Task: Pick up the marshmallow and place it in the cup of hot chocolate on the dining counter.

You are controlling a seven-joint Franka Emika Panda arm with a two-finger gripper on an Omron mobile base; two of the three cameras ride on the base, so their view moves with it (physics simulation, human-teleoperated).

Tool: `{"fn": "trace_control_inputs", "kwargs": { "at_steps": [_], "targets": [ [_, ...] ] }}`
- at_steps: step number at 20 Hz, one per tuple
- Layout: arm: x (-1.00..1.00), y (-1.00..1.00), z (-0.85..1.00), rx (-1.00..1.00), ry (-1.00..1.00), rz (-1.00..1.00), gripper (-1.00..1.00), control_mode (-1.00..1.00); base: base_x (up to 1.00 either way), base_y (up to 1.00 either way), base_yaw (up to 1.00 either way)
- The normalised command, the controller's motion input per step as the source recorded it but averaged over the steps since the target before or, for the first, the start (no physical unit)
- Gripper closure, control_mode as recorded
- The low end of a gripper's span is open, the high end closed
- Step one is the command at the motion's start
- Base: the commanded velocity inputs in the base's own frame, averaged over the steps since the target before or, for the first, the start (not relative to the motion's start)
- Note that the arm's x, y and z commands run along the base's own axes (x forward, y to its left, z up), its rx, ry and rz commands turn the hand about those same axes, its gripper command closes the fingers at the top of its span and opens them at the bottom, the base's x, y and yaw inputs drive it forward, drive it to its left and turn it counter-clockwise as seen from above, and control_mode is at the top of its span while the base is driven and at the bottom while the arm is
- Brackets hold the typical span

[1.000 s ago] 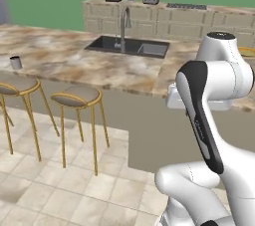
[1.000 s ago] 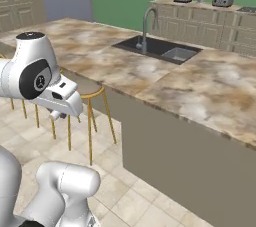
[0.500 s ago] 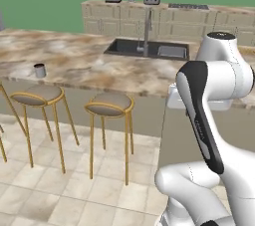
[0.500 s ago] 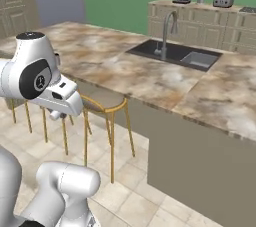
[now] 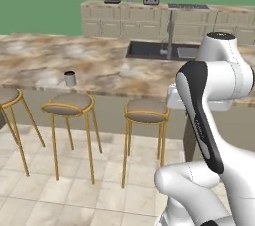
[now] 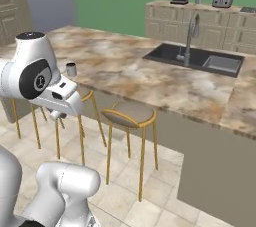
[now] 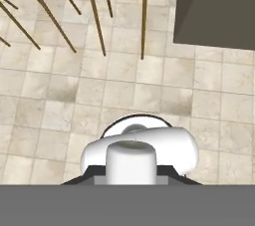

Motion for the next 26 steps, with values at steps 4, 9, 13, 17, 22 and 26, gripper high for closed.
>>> {"fn": "trace_control_inputs", "kwargs": {
  "at_steps": [4, 9, 13, 17, 22, 26],
  "targets": [
    [0.00, 0.00, 0.00, 0.00, 0.00, 0.00, 1.00, 1.00, 0.21, 1.00, -0.22],
    [0.00, 0.00, 0.00, 0.00, 0.00, 0.00, 1.00, 1.00, 0.00, 1.00, -0.21],
    [0.00, 0.00, 0.00, 0.00, 0.00, 0.00, 1.00, 1.00, 0.04, 1.00, -0.20],
    [0.00, 0.00, 0.00, 0.00, 0.00, 0.00, 1.00, 1.00, 0.22, 1.00, -0.18],
    [0.00, 0.00, 0.00, 0.00, 0.00, 0.00, 1.00, 1.00, 0.25, 0.99, -0.17],
    [0.00, 0.00, 0.00, 0.00, 0.00, 0.00, 1.00, 1.00, 0.38, 0.34, -0.12]
  ]
}}
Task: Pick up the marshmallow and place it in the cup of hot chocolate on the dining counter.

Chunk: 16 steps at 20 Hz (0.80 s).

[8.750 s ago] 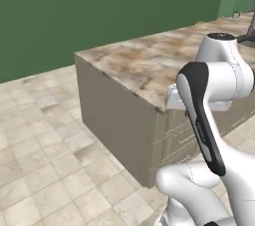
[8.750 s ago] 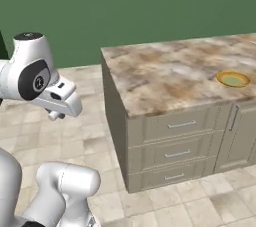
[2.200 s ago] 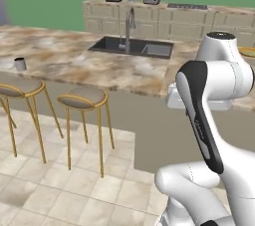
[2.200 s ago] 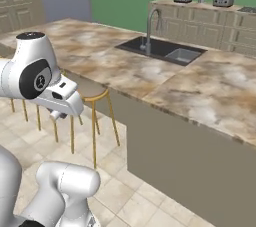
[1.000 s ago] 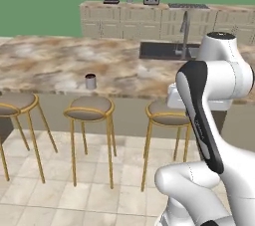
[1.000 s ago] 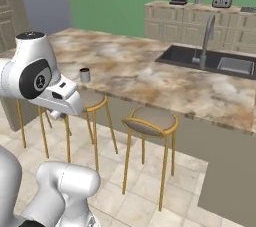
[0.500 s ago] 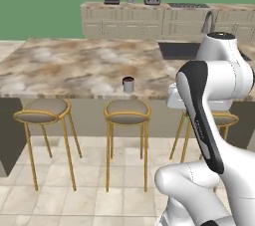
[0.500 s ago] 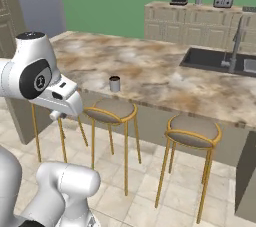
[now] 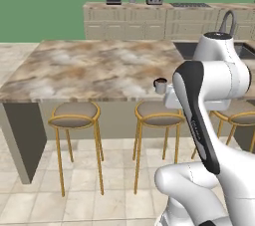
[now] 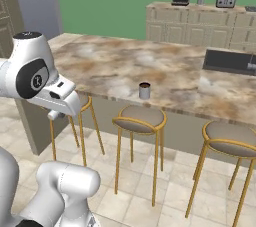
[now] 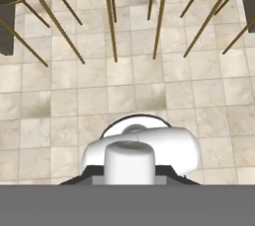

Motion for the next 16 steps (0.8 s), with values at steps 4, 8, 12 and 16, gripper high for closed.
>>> {"fn": "trace_control_inputs", "kwargs": {
  "at_steps": [4, 8, 12, 16],
  "targets": [
    [0.00, 0.00, 0.00, 0.00, 0.00, 0.00, 1.00, 1.00, 0.19, -0.01, -0.01],
    [0.00, 0.00, 0.00, 0.00, 0.00, 0.00, 1.00, 1.00, 0.18, -0.11, -0.01],
    [0.00, 0.00, 0.00, 0.00, 0.00, 0.00, 1.00, 1.00, 0.56, 0.00, -0.04],
    [0.00, 0.00, 0.00, 0.00, 0.00, 0.00, 1.00, 1.00, 0.72, 0.00, -0.05]
  ]
}}
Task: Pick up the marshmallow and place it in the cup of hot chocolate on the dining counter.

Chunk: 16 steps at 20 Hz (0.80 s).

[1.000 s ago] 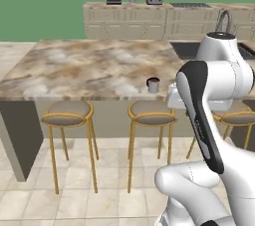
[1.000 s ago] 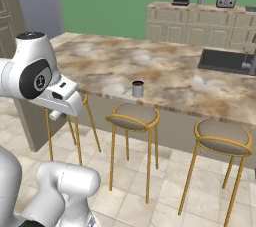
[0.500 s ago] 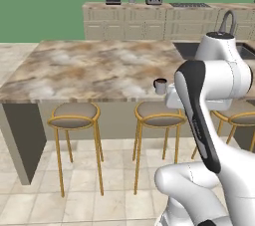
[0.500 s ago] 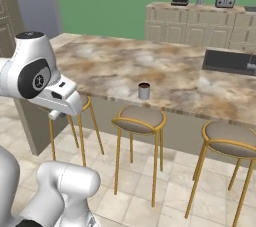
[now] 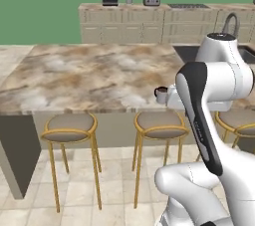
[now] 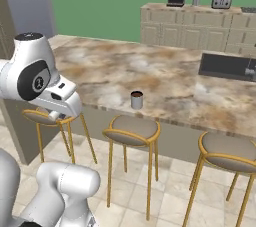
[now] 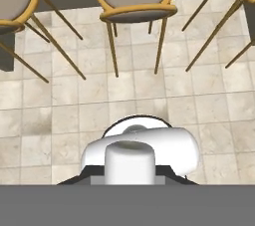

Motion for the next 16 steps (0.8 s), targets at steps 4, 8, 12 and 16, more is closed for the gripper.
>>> {"fn": "trace_control_inputs", "kwargs": {
  "at_steps": [4, 8, 12, 16],
  "targets": [
    [0.00, 0.00, 0.00, 0.00, 0.00, 0.00, 1.00, 1.00, 0.79, 0.00, -0.09],
    [0.00, 0.00, 0.00, 0.00, 0.00, 0.00, 1.00, 1.00, 0.55, 0.00, -0.09],
    [0.00, 0.00, 0.00, 0.00, 0.00, 0.00, 1.00, 1.00, 0.55, 0.00, -0.08],
    [0.00, 0.00, 0.00, 0.00, 0.00, 0.00, 1.00, 1.00, 0.56, 0.00, -0.08]
  ]
}}
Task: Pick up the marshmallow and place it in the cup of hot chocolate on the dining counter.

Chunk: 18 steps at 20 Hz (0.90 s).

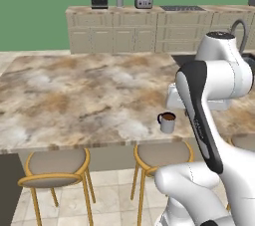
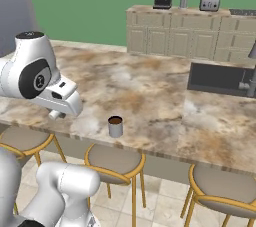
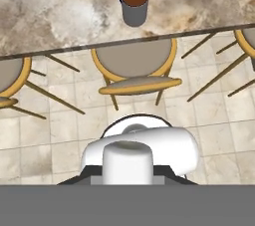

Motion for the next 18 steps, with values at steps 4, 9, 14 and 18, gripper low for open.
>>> {"fn": "trace_control_inputs", "kwargs": {
  "at_steps": [4, 9, 14, 18],
  "targets": [
    [0.51, 0.00, 0.00, 0.00, 0.03, -0.02, 1.00, -1.00, 0.00, 0.00, 0.00],
    [0.39, 0.00, 0.00, 0.00, 0.01, -0.04, 1.00, -1.00, 0.00, 0.00, 0.00],
    [0.10, -0.06, 0.00, 0.00, 0.00, -0.07, 1.00, -1.00, 0.00, 0.00, 0.00],
    [0.00, -0.23, -0.11, 0.00, 0.00, -0.05, 1.00, -1.00, 0.00, 0.00, 0.00]
  ]
}}
